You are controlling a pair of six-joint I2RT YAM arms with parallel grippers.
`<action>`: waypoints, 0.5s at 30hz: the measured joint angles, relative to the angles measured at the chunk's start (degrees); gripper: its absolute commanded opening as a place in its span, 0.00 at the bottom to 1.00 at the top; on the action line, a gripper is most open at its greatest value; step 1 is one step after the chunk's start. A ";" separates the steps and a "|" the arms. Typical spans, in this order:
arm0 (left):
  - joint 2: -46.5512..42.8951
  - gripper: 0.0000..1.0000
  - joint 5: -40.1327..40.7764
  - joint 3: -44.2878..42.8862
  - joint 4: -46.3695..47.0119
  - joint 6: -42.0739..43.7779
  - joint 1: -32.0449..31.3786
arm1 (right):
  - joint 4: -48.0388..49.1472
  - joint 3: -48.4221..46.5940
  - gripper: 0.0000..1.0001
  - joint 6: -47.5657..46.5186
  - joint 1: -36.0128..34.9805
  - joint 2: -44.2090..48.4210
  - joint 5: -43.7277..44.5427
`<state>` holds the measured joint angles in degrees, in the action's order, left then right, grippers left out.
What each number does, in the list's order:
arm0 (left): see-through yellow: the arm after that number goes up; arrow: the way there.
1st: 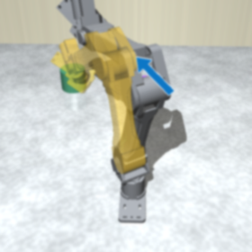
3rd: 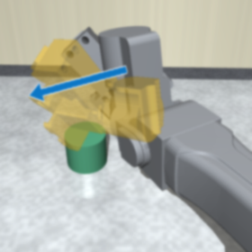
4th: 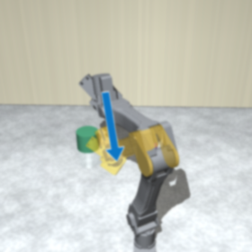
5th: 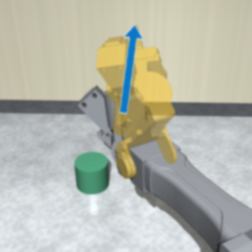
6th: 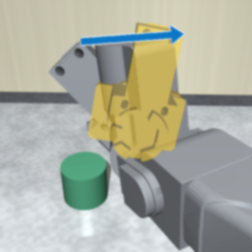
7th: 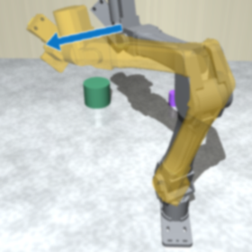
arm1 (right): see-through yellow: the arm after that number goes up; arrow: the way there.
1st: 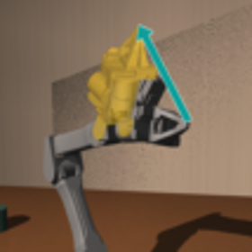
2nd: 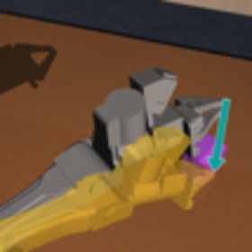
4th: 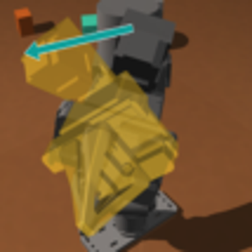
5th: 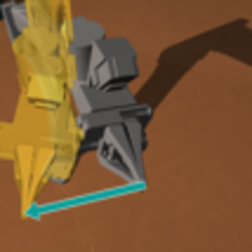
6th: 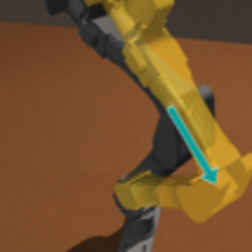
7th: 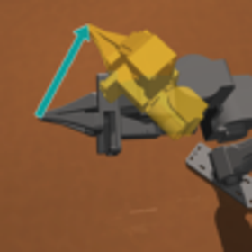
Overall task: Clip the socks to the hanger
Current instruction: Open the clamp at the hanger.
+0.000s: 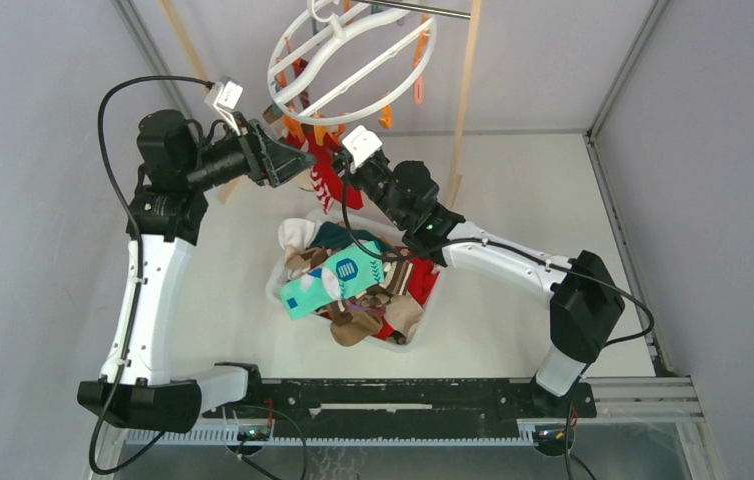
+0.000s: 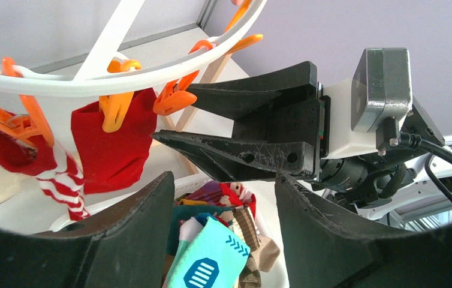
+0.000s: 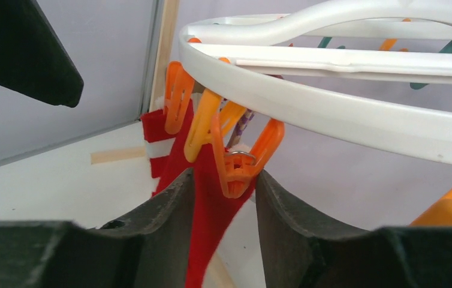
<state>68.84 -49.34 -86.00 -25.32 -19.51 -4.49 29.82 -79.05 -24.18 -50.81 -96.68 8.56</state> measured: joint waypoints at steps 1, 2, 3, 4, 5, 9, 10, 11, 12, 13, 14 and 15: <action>0.00 0.65 -0.17 0.00 0.00 -0.02 0.02 | 0.00 0.00 0.46 0.02 0.00 0.00 0.00; 0.00 0.65 -0.42 0.00 0.00 -0.07 0.02 | 0.02 -0.02 0.45 0.02 0.02 0.00 0.00; 0.00 0.65 -0.50 0.00 0.07 -0.07 0.04 | 0.00 -0.02 0.45 0.02 0.07 0.00 0.00; 0.00 0.65 -0.61 0.00 0.20 -0.07 0.04 | 0.00 -0.02 0.45 0.04 0.11 0.00 -0.02; 0.00 0.65 -0.66 0.04 0.33 -0.07 0.04 | 0.02 -0.02 0.45 0.07 0.15 0.00 -0.02; 0.00 0.65 -0.92 0.63 0.66 -0.09 0.09 | 0.02 -0.04 0.46 0.24 0.59 0.00 -0.09; 0.00 0.65 -0.94 0.85 0.66 -0.09 0.09 | 0.02 -0.07 0.46 0.26 0.61 0.00 -0.11; 0.00 0.65 -0.96 0.92 0.63 -0.09 0.13 | 0.00 -0.13 0.45 0.28 0.63 0.00 -0.20; 0.02 0.65 -0.96 0.94 0.66 -0.09 0.13 | 0.00 -0.17 0.43 0.31 0.70 0.00 -0.31; 0.02 0.65 -1.01 0.92 0.68 -0.09 0.13 | 0.04 -0.22 0.40 0.35 0.76 0.00 -0.55; 0.00 0.65 -1.05 0.92 0.72 -0.09 0.13 | 0.07 -0.22 0.36 0.42 0.76 0.00 -0.76; 0.00 0.65 -1.09 0.92 0.76 -0.09 0.13 | 0.04 -0.22 0.32 0.52 0.76 0.00 -1.11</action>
<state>68.84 -50.43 -85.08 -24.56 -19.59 -4.36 29.87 -79.26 -23.66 -50.04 -96.68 7.44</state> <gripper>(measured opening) 0.654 0.416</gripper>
